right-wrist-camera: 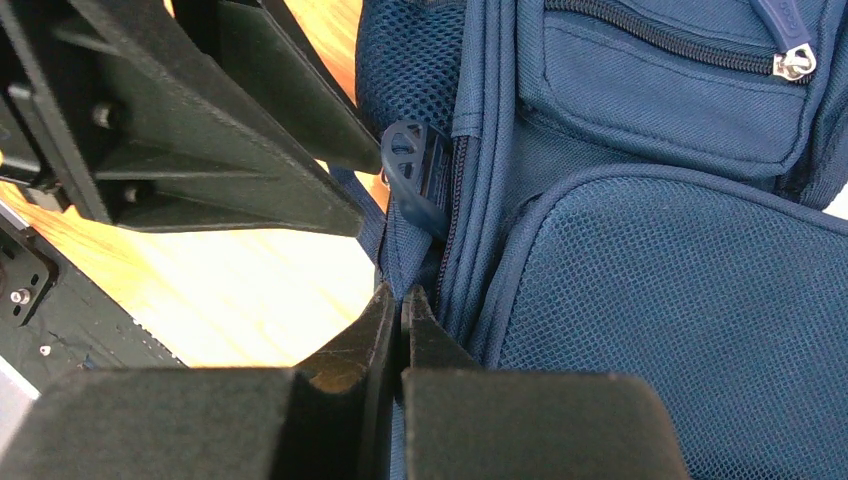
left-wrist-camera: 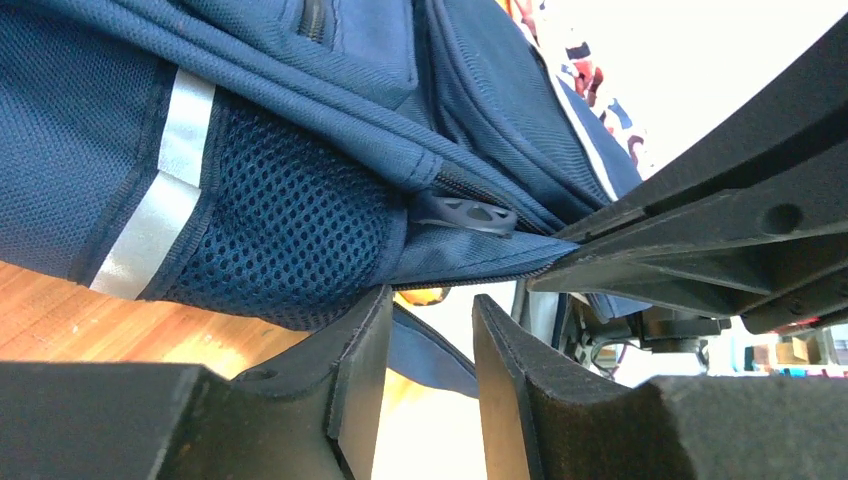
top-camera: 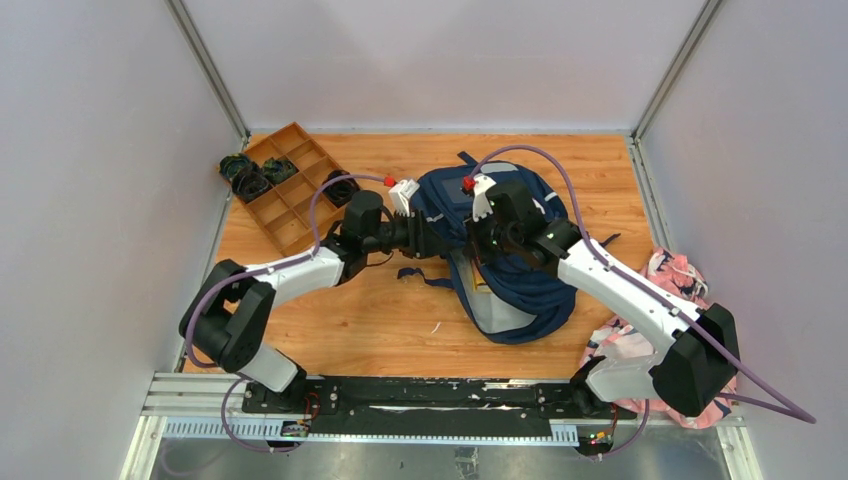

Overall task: Pack the student bag
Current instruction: Zip the student bag at the center of the board.

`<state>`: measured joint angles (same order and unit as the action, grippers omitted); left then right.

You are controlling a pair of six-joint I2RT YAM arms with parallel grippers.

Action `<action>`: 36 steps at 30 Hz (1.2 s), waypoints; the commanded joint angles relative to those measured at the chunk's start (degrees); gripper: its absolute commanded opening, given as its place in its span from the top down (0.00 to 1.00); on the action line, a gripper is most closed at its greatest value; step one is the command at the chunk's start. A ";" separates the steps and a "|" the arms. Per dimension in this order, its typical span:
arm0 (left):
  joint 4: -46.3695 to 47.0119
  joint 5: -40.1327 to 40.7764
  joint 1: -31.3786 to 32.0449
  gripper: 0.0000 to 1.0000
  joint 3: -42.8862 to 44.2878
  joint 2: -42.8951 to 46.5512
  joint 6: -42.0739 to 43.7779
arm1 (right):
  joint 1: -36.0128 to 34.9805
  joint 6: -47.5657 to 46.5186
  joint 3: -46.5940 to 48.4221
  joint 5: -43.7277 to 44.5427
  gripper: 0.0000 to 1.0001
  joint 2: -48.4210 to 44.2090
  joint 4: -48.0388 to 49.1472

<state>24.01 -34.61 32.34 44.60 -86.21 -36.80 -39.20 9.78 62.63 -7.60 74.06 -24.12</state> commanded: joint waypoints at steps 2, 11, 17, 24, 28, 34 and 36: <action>4.40 1.04 0.43 0.60 0.62 -2.90 -1.71 | 1.13 0.85 0.09 0.16 1.00 -1.92 4.26; 5.02 5.41 0.45 0.57 -0.59 -4.79 0.99 | 1.14 0.73 0.30 -0.20 1.00 -1.71 4.26; 5.07 4.45 0.44 0.54 -0.67 -8.05 3.44 | 1.18 0.46 0.16 0.01 1.00 -1.92 4.15; 5.08 2.94 0.44 0.52 0.40 -9.05 6.29 | 1.15 0.58 0.21 -0.35 1.00 -1.67 4.11; 5.00 -0.34 0.43 0.58 1.38 -9.47 6.43 | 1.15 0.51 0.21 -0.07 1.00 -1.48 4.08; 4.99 -1.84 0.42 0.65 -1.59 -7.80 5.95 | 1.14 0.57 0.12 0.34 1.00 -1.47 4.00; 5.50 -1.85 0.45 0.65 -3.55 -6.52 5.84 | 1.15 0.57 0.04 0.47 1.00 -1.43 3.93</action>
<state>28.84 -35.51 32.60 44.27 -94.45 -32.27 -38.92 9.85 61.95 -7.53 74.08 -24.03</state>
